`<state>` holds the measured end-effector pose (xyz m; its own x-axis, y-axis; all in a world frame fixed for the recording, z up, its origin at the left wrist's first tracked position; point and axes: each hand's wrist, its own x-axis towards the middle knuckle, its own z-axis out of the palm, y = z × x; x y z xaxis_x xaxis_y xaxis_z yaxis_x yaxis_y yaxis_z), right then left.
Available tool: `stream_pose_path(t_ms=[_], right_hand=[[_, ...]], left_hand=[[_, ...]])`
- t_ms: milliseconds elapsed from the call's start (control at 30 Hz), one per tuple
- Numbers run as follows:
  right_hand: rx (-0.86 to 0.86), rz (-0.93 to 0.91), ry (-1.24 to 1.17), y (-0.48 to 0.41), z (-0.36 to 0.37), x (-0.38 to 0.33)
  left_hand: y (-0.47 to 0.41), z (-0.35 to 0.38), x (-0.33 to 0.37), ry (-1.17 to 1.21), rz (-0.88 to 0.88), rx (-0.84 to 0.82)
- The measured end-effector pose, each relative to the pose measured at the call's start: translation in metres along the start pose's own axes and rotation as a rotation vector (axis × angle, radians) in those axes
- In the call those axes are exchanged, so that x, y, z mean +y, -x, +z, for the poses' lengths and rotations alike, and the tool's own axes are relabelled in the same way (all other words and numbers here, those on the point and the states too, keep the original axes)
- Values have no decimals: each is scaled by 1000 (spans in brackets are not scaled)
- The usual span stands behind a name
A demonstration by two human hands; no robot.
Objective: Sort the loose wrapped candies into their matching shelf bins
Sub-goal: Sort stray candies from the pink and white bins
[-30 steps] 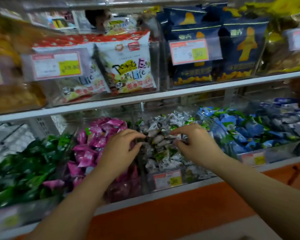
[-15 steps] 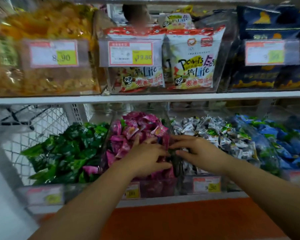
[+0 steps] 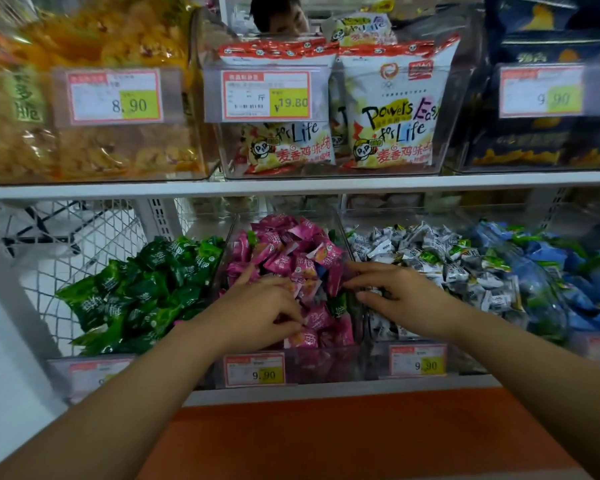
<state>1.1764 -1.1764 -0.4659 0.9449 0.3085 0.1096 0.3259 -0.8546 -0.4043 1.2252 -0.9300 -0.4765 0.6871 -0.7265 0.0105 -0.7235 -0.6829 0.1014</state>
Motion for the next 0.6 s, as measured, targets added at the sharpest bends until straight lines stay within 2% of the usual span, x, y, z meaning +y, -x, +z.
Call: stream_pose_path(t_ms=[100, 167, 233, 367, 433, 600], right_hand=[[-4, 0, 15, -1, 0, -1], [5, -2, 13, -1, 0, -2], [15, 2, -6, -1, 1, -2], [33, -1, -42, 0, 4, 0], [37, -5, -49, 1, 5, 1], [45, 1, -92, 0, 7, 2]], left_hand=[[-11, -10, 10, 63, -9, 161], [-24, -12, 19, 187, -61, 213], [-38, -7, 29, 265, -119, 166], [-58, 12, 41, -21, -199, 115], [-62, 17, 44, -80, -229, 123], [-59, 16, 44, 110, -290, 161]])
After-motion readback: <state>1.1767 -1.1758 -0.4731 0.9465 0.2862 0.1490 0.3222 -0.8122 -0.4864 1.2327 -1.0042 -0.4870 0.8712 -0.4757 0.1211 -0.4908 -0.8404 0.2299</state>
